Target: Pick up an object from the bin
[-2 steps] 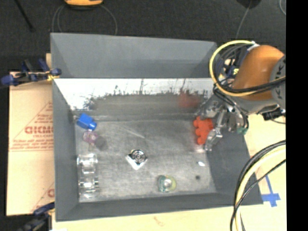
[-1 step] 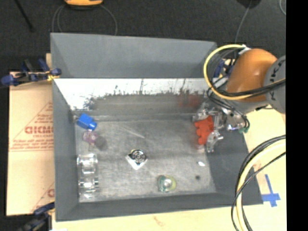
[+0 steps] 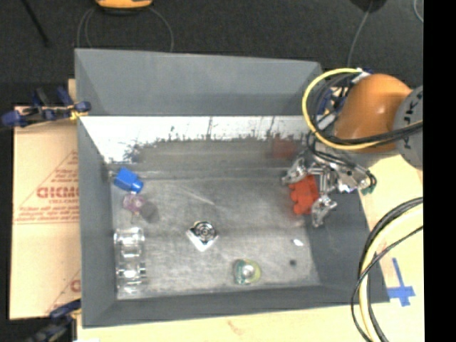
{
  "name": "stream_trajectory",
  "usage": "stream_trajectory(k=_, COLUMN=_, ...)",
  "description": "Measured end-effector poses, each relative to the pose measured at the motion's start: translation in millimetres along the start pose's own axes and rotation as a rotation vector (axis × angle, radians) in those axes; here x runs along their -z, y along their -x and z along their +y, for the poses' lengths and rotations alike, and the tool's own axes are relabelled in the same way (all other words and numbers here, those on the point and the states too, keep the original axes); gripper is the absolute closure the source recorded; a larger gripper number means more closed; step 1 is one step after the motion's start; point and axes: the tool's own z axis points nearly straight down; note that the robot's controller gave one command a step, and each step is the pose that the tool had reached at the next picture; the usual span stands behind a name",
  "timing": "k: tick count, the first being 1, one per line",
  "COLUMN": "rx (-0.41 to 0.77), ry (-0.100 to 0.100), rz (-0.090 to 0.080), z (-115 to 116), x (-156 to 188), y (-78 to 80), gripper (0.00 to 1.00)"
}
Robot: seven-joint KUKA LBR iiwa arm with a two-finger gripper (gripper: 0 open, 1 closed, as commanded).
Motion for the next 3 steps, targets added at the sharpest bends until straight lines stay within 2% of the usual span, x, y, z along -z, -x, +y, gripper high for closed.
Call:
stream_trajectory(k=1, rx=0.001, ry=0.01, rz=-0.004, z=4.7, x=0.4, y=3.4, gripper=1.0)
stream_trajectory(k=2, rx=0.0, ry=0.001, rz=0.002, z=-0.1, x=-0.4, y=-0.3, gripper=0.0)
stream_trajectory(k=3, rx=0.002, ry=0.007, rz=-0.004, z=3.9, x=1.0, y=3.5, gripper=1.0)
